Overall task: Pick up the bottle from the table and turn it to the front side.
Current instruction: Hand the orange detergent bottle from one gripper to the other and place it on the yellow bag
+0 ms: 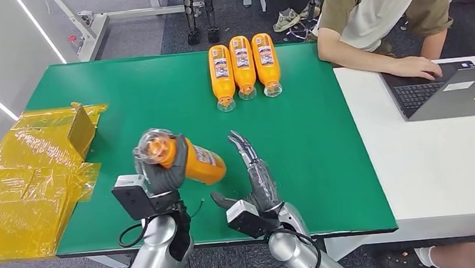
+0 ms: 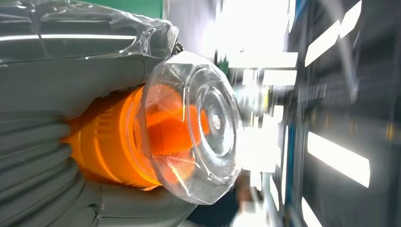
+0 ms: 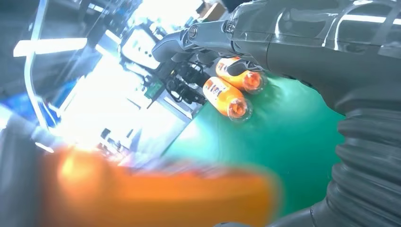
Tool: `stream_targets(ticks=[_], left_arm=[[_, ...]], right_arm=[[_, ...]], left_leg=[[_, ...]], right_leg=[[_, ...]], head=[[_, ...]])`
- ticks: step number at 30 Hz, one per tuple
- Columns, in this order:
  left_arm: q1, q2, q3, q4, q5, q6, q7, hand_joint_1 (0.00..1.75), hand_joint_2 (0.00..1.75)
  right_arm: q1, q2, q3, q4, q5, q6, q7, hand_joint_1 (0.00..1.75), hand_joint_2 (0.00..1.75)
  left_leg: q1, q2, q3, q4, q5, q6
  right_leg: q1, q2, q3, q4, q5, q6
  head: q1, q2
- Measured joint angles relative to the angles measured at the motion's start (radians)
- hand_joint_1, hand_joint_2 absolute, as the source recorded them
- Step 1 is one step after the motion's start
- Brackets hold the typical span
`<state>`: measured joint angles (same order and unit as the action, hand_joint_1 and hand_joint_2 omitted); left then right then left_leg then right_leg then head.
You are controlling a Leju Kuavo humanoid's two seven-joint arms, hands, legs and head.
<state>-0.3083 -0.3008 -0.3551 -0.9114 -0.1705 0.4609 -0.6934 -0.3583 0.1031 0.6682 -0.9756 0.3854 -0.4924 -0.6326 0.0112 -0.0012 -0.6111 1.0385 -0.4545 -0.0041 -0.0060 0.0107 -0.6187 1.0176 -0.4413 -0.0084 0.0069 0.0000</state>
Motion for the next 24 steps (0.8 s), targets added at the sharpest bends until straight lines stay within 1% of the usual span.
stream_targets(ticks=[2, 3, 5, 9, 11, 13, 16, 18, 21, 24], left_arm=[[0.016, 0.024, 0.026, -0.069, -0.088, 0.131, 0.017, 1.75, 1.75], [0.026, 0.038, 0.042, -0.104, -0.148, 0.175, 0.030, 1.75, 1.75], [0.050, 0.064, 0.083, -0.171, -0.272, 0.225, 0.058, 1.75, 1.75], [0.081, 0.092, 0.183, -0.265, -0.547, 0.236, 0.118, 1.75, 1.75], [0.081, 0.108, 0.243, -0.289, -0.715, 0.236, 0.166, 1.75, 1.75], [0.074, 0.137, 0.300, -0.297, -0.861, 0.237, 0.212, 1.75, 1.75], [0.042, 0.204, 0.369, -0.282, -1.022, 0.237, 0.254, 1.75, 1.75], [-0.002, 0.260, 0.392, -0.232, -1.107, 0.236, 0.289, 1.75, 1.75], [-0.069, 0.332, 0.397, -0.134, -1.170, 0.236, 0.328, 1.75, 1.75], [-0.117, 0.372, 0.397, -0.056, -1.203, 0.235, 0.356, 1.75, 1.75]], right_arm=[[0.042, 0.000, -0.002, -0.038, -0.049, -0.019, -0.027, 0.00, 1.75], [0.066, 0.000, -0.003, -0.062, -0.072, -0.027, -0.037, 0.00, 1.75], [0.114, 0.001, -0.005, -0.117, -0.107, -0.041, -0.048, 0.00, 1.75], [0.195, 0.001, -0.015, -0.235, -0.145, -0.071, -0.056, 0.00, 1.75], [0.234, 0.001, -0.021, -0.298, -0.166, -0.094, -0.063, 0.00, 1.75], [0.270, 0.001, -0.024, -0.361, -0.185, -0.122, -0.067, 0.00, 1.75], [0.307, -0.004, -0.029, -0.447, -0.201, -0.157, -0.069, 0.00, 1.75], [0.324, -0.008, -0.034, -0.494, -0.204, -0.166, -0.069, 0.00, 1.75], [0.341, -0.014, -0.037, -0.545, -0.204, -0.169, -0.069, 0.00, 1.75], [0.353, -0.018, -0.038, -0.575, -0.207, -0.170, -0.069, 0.00, 1.75]], left_leg=[[0.000, 0.000, 0.000, -0.001, 0.000, 0.000], [0.000, 0.000, 0.000, -0.001, 0.000, 0.000], [0.000, 0.000, 0.000, -0.002, 0.000, 0.000], [0.000, -0.001, 0.000, -0.002, 0.000, -0.001], [0.000, -0.001, 0.000, -0.002, 0.000, -0.001], [0.000, 0.000, 0.000, -0.002, 0.000, -0.001], [0.000, 0.000, 0.001, -0.002, 0.000, -0.001], [0.000, 0.000, 0.001, -0.002, 0.000, -0.001], [0.000, 0.001, 0.002, -0.002, 0.001, -0.002], [0.000, 0.001, 0.002, -0.002, 0.002, -0.003]], right_leg=[[0.000, 0.000, 0.000, 0.000, 0.000, 0.000], [0.000, 0.000, 0.000, 0.000, -0.001, -0.001], [0.000, -0.001, 0.000, 0.000, -0.002, -0.001], [0.000, -0.001, 0.000, 0.000, -0.003, -0.002], [0.000, -0.001, 0.000, 0.000, -0.003, -0.002], [0.000, -0.001, 0.000, 0.000, -0.003, -0.002], [0.000, -0.001, 0.000, 0.000, -0.003, -0.002], [0.000, -0.001, 0.000, 0.000, -0.002, -0.003], [0.000, 0.000, 0.000, 0.001, -0.001, -0.004], [0.000, 0.000, -0.001, 0.001, -0.001, -0.004]], head=[[0.000, 0.000], [0.000, 0.000], [0.000, 0.000], [0.000, 0.000], [0.000, 0.000], [0.000, 0.000], [0.000, 0.000], [0.001, 0.000], [0.000, 0.000], [0.000, 0.000]])
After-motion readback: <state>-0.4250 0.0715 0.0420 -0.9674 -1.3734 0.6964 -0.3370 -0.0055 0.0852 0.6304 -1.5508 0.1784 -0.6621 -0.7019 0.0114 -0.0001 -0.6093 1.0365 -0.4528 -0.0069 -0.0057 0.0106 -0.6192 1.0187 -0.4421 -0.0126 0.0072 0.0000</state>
